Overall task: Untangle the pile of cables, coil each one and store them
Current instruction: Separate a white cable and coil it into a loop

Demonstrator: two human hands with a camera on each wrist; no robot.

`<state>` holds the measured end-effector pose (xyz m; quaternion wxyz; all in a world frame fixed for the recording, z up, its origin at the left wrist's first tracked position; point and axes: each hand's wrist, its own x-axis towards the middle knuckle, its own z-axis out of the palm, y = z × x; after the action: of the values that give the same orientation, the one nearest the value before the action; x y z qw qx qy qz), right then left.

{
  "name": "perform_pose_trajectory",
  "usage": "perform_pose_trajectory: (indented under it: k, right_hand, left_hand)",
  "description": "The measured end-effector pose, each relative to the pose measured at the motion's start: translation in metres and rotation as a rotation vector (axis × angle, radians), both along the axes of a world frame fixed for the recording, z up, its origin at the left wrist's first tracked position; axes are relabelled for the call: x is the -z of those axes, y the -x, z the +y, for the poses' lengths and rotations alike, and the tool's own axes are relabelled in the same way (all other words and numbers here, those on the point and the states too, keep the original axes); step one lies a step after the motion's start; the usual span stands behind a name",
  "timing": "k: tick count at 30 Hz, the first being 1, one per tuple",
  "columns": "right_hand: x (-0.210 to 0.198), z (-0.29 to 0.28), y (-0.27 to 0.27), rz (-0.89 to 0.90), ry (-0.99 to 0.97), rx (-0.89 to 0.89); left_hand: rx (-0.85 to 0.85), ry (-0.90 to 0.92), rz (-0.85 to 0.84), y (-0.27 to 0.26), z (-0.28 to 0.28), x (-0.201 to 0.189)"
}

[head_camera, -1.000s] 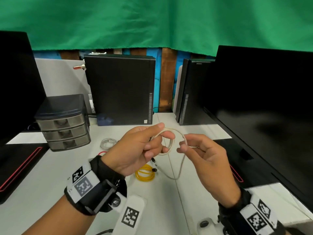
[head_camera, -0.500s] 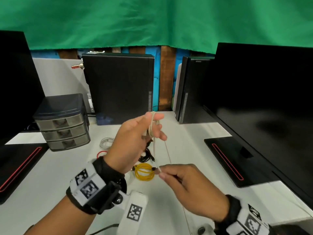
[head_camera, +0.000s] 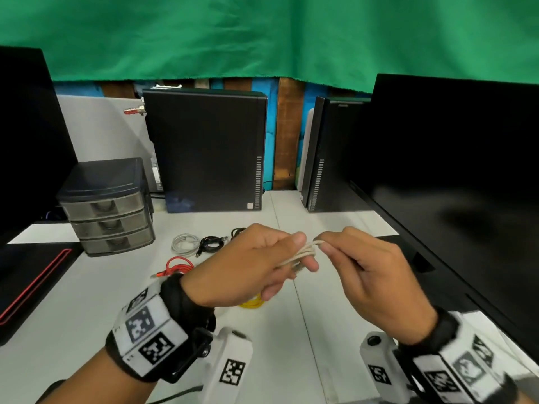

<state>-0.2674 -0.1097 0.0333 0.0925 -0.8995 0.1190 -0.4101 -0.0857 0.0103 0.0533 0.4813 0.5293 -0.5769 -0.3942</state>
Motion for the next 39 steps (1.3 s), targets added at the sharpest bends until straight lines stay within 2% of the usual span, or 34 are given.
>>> perform_pose_trajectory:
  k: [3, 5, 7, 9, 12, 14, 17, 19, 24, 27, 29, 31, 33, 34, 35, 37, 39]
  right_hand:
    - [0.021, -0.007, -0.01, -0.016, -0.03, 0.08]
    - [0.029, 0.002, -0.014, 0.014, -0.107, 0.062]
    - [0.034, 0.022, -0.019, 0.138, -0.275, -0.001]
    - [0.029, 0.045, -0.023, 0.241, -0.638, -0.144]
    - [0.013, 0.063, -0.023, 0.154, -1.249, -0.299]
    - [0.003, 0.066, -0.021, 0.069, -1.446, -0.364]
    - [-0.006, 0.067, -0.017, -0.018, -1.57, -0.435]
    - [-0.008, 0.068, -0.014, -0.014, -1.545, -0.456]
    - [-0.011, 0.074, -0.01, 0.103, -1.26, -0.428]
    - [-0.006, 0.075, -0.009, 0.155, -0.996, -0.358]
    - [-0.003, 0.075, -0.008, 0.106, -0.798, -0.295]
    - [-0.003, 0.067, -0.007, -0.018, -0.573, -0.188]
    - [-0.005, 0.053, -0.007, -0.111, -0.378, -0.063]
    - [-0.007, 0.045, -0.006, -0.126, -0.318, -0.028]
    - [-0.006, 0.038, -0.005, -0.112, -0.32, -0.035]
    - [-0.006, 0.028, -0.002, -0.025, -0.484, -0.129]
    - [-0.007, 0.025, -0.002, 0.048, -0.578, -0.2]
  left_hand:
    - [0.054, 0.045, 0.339, -0.002, 0.001, -0.007]
    - [-0.008, 0.121, 0.543, 0.0, -0.001, -0.009]
    - [-0.105, 0.187, 0.633, 0.006, -0.005, -0.006]
    - [-0.17, 0.208, 0.59, 0.012, -0.009, -0.002]
    - [-0.234, 0.232, 0.378, 0.022, -0.008, 0.004]
    - [-0.263, 0.294, 0.259, 0.027, -0.008, 0.008]
    - [-0.309, 0.372, 0.135, 0.034, -0.006, 0.012]
    - [-0.346, 0.403, 0.121, 0.038, -0.004, 0.013]
    - [-0.37, 0.398, 0.203, 0.043, -0.004, 0.019]
    - [-0.483, 0.429, 0.117, 0.042, -0.007, 0.025]
    - [-0.55, 0.459, 0.04, 0.038, -0.009, 0.03]
    - [-0.556, 0.486, -0.026, 0.034, -0.011, 0.034]
    - [-0.49, 0.466, -0.044, 0.034, -0.012, 0.037]
    - [-0.44, 0.43, 0.003, 0.035, -0.013, 0.036]
    - [-0.383, 0.381, 0.067, 0.035, -0.013, 0.035]
    - [-0.302, 0.265, 0.201, 0.035, -0.013, 0.028]
    - [-0.298, 0.159, 0.329, 0.034, -0.013, 0.021]
